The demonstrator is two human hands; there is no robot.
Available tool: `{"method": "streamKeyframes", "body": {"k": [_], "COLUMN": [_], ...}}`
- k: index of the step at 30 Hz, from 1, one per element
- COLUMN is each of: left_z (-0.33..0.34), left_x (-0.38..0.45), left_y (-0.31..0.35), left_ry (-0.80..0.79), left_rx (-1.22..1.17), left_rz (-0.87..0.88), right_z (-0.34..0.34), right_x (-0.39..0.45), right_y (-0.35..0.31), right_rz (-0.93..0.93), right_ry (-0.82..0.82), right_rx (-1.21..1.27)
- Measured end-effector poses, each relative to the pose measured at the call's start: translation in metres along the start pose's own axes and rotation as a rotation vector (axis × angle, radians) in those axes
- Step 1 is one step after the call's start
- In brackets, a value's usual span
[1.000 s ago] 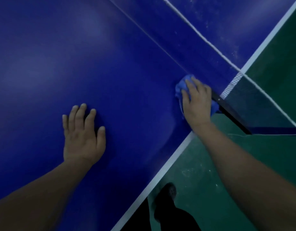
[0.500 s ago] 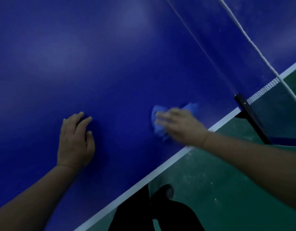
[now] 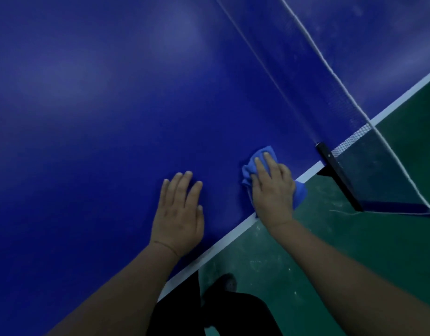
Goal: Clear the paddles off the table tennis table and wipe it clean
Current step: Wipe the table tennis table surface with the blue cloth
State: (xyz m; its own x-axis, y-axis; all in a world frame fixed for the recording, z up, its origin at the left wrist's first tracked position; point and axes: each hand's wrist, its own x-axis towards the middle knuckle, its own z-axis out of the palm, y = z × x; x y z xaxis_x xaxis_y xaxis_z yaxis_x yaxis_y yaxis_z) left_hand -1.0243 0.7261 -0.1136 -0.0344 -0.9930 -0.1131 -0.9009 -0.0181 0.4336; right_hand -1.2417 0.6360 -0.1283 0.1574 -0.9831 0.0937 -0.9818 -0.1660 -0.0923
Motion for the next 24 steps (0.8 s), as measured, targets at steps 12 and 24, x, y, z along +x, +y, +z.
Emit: {"method": "streamKeyframes", "body": {"k": [12, 24], "left_z": [0.020, 0.019], "left_x": [0.004, 0.003], "left_y": [0.008, 0.024], "left_ry": [-0.026, 0.011], "left_rx": [0.202, 0.097], "left_rz": [0.050, 0.015], "right_z": [0.029, -0.001], "right_x": [0.187, 0.021], "right_y": [-0.092, 0.089], "right_rz": [0.031, 0.283], "right_ry": [-0.060, -0.041], "right_rx": [0.040, -0.079]}}
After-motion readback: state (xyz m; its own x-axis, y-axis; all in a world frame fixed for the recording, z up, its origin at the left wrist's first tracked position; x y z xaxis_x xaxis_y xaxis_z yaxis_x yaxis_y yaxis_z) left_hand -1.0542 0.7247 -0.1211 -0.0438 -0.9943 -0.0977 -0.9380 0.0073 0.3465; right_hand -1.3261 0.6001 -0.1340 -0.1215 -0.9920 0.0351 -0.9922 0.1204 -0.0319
